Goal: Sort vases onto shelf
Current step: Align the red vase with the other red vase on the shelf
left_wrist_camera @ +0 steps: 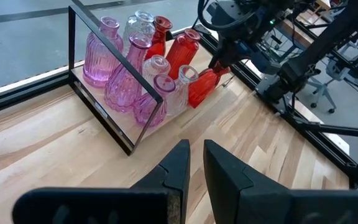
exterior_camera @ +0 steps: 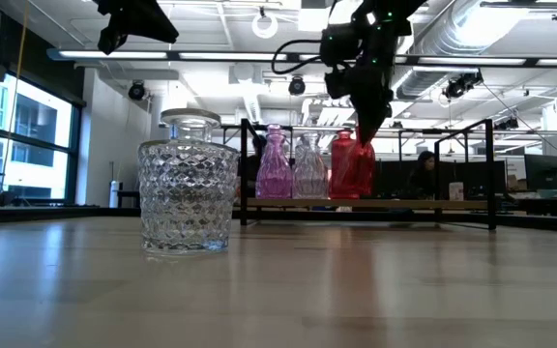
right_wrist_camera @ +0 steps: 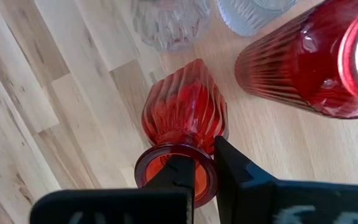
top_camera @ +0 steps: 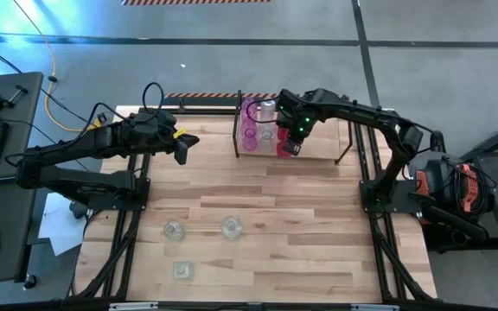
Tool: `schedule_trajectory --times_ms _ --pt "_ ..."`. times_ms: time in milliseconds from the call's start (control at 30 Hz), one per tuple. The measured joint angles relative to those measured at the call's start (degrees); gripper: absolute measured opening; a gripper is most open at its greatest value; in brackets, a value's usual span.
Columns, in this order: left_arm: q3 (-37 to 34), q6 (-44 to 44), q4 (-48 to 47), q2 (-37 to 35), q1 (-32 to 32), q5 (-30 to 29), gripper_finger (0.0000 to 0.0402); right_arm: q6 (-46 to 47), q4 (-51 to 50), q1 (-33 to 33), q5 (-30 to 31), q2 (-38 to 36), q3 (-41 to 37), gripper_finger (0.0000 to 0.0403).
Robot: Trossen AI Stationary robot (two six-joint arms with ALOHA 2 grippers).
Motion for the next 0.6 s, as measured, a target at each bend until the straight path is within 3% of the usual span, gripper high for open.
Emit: schedule_trajectory --times_ms 600 --pt "0.00 0.08 0.00 0.00 0.00 0.00 0.0035 -1.03 0.36 -2.36 -1.81 0.04 -0.02 0.0005"
